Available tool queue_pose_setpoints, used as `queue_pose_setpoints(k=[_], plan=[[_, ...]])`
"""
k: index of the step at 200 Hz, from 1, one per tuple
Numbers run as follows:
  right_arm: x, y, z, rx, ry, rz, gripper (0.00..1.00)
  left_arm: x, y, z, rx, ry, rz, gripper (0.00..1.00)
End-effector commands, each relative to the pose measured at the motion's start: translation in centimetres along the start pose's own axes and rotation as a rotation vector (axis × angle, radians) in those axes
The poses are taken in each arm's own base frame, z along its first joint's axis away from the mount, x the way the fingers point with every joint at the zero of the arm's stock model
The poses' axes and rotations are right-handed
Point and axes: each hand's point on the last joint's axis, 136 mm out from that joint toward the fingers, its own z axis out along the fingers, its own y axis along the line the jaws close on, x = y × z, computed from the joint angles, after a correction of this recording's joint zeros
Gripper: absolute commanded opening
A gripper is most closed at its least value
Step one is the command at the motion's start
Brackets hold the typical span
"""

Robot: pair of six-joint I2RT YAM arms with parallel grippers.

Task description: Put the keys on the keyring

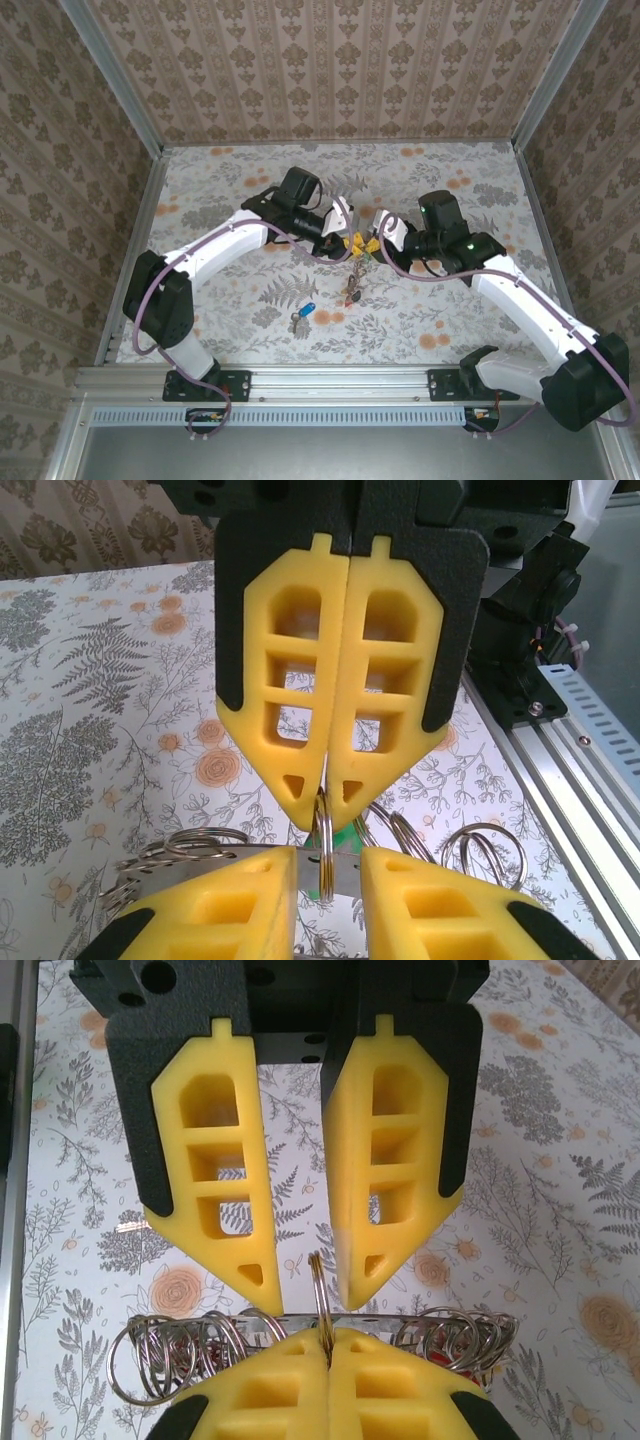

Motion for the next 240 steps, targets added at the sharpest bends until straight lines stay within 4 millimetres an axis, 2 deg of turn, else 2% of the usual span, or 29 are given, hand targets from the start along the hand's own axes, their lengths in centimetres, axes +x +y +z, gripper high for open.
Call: queue_pose_setpoints(k=[1, 44, 79, 101, 126, 135, 144, 166, 189, 240], plan=[[-2.3, -0.4, -0.5, 0.009, -0.043, -0.060, 0.01, -1.0, -0.1, 0.1, 0.004, -0.002, 0.049, 0.23], [-2.3, -0.4, -0.3, 0.002, -0.036, -0.061, 0.01, -0.8, -0.1, 0.4, 0.004, 0.015, 0.056, 0.19], [-2.2, -0.3, -0.1, -0.003, -0.026, -0.059, 0.04, -0.6, -0.1, 0.6, 0.006, 0.027, 0.058, 0.00], [-1.7, -0.4, 0.0, 0.009, -0.018, -0.048, 0.08, -1.4, -0.3, 0.4, 0.013, -0.011, 0.064, 0.00], [0.1, -1.2, 0.5, 0.065, -0.031, 0.003, 0.09, -2.9, -0.5, -0.5, 0.014, -0.129, 0.071, 0.00], [0.3, -1.7, 0.6, 0.083, -0.066, 0.046, 0.15, -3.3, -0.6, -0.8, 0.026, -0.164, 0.063, 0.00], [0.3, -2.1, 0.8, 0.095, -0.105, 0.087, 0.17, -3.6, -0.8, -1.0, 0.036, -0.188, 0.064, 0.00], [-0.3, -1.4, 1.2, 0.049, -0.189, 0.127, 0.17, -3.7, -0.9, -1.3, 0.059, -0.228, 0.052, 0.00], [-0.7, -1.5, 1.2, 0.058, -0.233, 0.145, 0.16, -3.8, -0.9, -1.5, 0.065, -0.249, 0.046, 0.00], [0.3, -1.5, 0.5, 0.084, -0.145, 0.129, 0.21, -3.4, -0.4, -1.8, 0.028, -0.230, 0.043, 0.00]])
